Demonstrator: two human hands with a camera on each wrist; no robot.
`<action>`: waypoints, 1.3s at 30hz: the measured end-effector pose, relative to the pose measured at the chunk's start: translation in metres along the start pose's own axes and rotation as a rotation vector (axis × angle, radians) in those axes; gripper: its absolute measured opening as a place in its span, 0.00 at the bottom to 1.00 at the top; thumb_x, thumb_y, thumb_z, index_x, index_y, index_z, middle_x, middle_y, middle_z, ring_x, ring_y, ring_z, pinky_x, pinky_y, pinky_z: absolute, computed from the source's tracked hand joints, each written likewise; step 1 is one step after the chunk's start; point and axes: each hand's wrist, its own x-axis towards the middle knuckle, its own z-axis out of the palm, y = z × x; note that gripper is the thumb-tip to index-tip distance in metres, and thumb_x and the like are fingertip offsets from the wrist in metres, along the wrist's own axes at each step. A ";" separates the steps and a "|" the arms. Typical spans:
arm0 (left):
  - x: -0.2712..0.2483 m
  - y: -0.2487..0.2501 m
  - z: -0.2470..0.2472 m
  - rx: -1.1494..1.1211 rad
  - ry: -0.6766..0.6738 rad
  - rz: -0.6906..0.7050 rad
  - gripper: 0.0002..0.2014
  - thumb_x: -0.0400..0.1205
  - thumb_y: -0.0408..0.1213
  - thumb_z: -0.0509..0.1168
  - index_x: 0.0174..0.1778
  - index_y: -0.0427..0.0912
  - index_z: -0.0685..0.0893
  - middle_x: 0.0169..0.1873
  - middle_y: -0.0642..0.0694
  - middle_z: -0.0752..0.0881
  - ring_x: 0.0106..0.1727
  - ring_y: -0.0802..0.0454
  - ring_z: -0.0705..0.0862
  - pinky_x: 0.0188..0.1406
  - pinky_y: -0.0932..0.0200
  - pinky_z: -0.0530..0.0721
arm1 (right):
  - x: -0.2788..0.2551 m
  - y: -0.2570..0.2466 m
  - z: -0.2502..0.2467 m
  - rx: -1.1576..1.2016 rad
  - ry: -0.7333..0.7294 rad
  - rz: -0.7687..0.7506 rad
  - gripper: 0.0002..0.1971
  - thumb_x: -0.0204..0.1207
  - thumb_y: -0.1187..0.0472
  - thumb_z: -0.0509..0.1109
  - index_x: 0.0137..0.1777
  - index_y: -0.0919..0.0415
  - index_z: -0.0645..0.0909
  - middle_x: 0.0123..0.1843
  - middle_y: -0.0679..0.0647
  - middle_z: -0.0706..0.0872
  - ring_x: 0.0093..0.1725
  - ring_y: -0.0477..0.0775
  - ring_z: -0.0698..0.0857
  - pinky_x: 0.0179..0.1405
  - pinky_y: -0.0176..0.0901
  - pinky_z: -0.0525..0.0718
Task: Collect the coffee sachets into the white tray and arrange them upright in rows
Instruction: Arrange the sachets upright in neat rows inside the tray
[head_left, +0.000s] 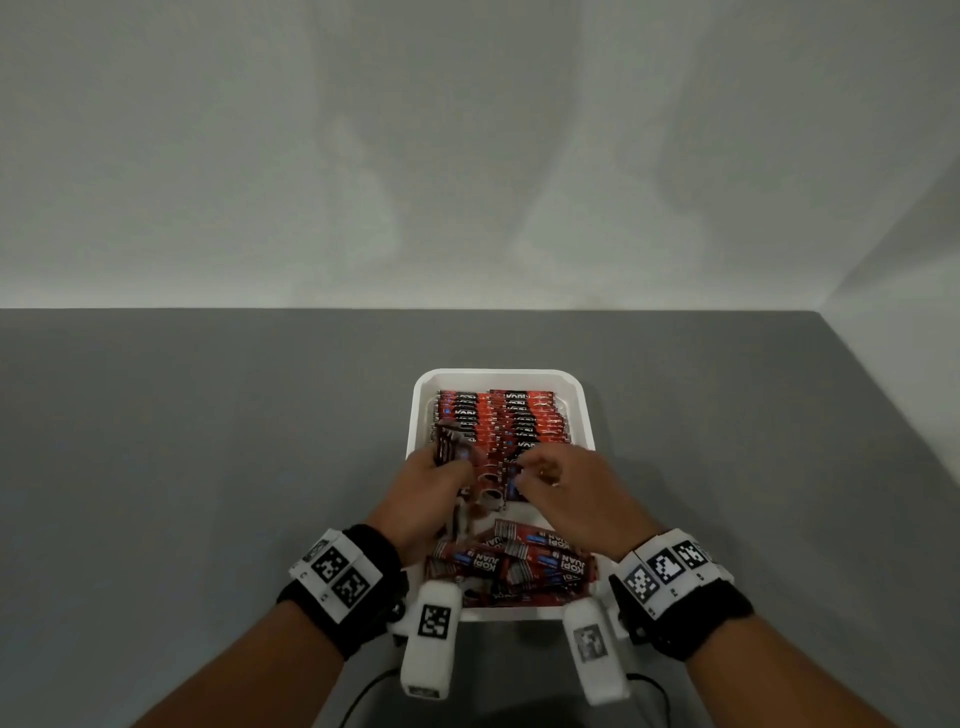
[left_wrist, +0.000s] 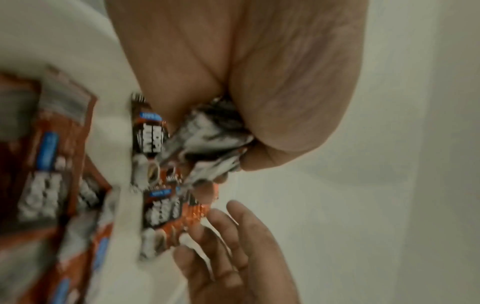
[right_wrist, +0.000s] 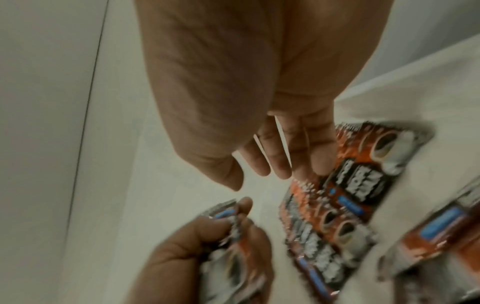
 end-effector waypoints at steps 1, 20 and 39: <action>0.002 0.002 0.002 -0.095 -0.007 -0.007 0.14 0.85 0.23 0.58 0.60 0.35 0.87 0.49 0.35 0.93 0.46 0.37 0.92 0.46 0.43 0.90 | 0.000 -0.007 -0.001 0.114 0.002 0.039 0.11 0.80 0.51 0.74 0.61 0.49 0.86 0.53 0.41 0.90 0.50 0.38 0.88 0.50 0.30 0.85; 0.013 0.002 0.003 -0.010 0.274 0.150 0.06 0.80 0.27 0.74 0.41 0.41 0.85 0.35 0.39 0.90 0.35 0.48 0.88 0.33 0.53 0.85 | 0.027 -0.023 -0.022 -0.108 -0.064 -0.024 0.04 0.77 0.63 0.79 0.47 0.52 0.91 0.38 0.40 0.86 0.38 0.38 0.85 0.37 0.22 0.78; 0.019 -0.022 -0.007 1.034 -0.220 0.175 0.07 0.81 0.32 0.67 0.52 0.41 0.87 0.49 0.49 0.90 0.50 0.54 0.88 0.52 0.58 0.90 | 0.018 0.001 -0.003 -0.573 -0.230 -0.033 0.07 0.80 0.68 0.67 0.51 0.61 0.86 0.53 0.56 0.86 0.51 0.56 0.86 0.48 0.46 0.85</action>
